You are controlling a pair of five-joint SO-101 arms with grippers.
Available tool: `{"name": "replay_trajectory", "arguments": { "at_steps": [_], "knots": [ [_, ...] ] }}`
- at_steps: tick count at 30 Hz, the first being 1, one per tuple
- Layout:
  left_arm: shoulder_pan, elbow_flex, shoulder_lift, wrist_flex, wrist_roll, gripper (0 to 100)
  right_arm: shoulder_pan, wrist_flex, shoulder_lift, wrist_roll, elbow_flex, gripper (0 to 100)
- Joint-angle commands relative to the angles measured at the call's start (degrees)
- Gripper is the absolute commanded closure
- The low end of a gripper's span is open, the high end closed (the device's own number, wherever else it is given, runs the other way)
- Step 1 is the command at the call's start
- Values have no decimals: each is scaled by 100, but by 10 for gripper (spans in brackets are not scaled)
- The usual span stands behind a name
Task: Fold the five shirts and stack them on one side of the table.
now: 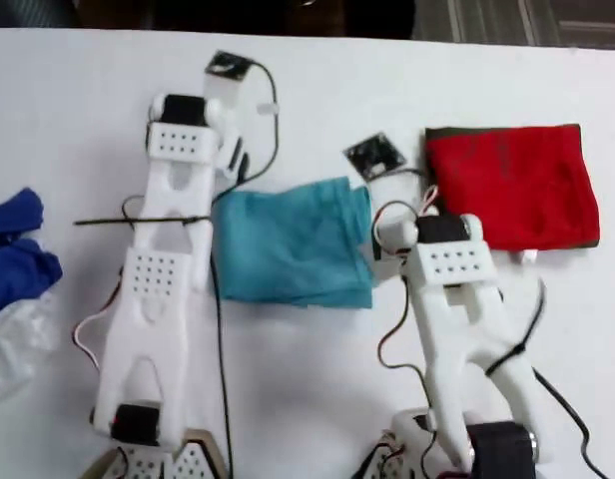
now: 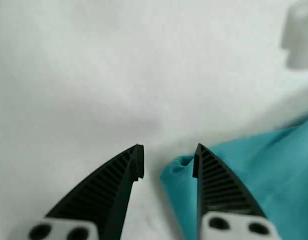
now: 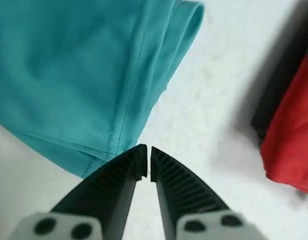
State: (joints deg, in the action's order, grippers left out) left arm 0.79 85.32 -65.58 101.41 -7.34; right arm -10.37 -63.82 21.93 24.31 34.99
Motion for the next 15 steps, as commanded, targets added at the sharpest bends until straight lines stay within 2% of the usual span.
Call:
{"name": "replay_trajectory", "arguments": {
  "at_steps": [1, 9, 15],
  "knots": [
    [-79, -549, 1248, 123, -9, 816, 66, -48, 242, -123, -519, 979],
    [9, -4743, 4229, -44, -167, 816, 66, -84, -1209, -1327, -2286, 979],
    [-53, -8286, 6541, -1530, -281, 816, -66, -374, -2800, -1714, -3508, 979]
  ]
}}
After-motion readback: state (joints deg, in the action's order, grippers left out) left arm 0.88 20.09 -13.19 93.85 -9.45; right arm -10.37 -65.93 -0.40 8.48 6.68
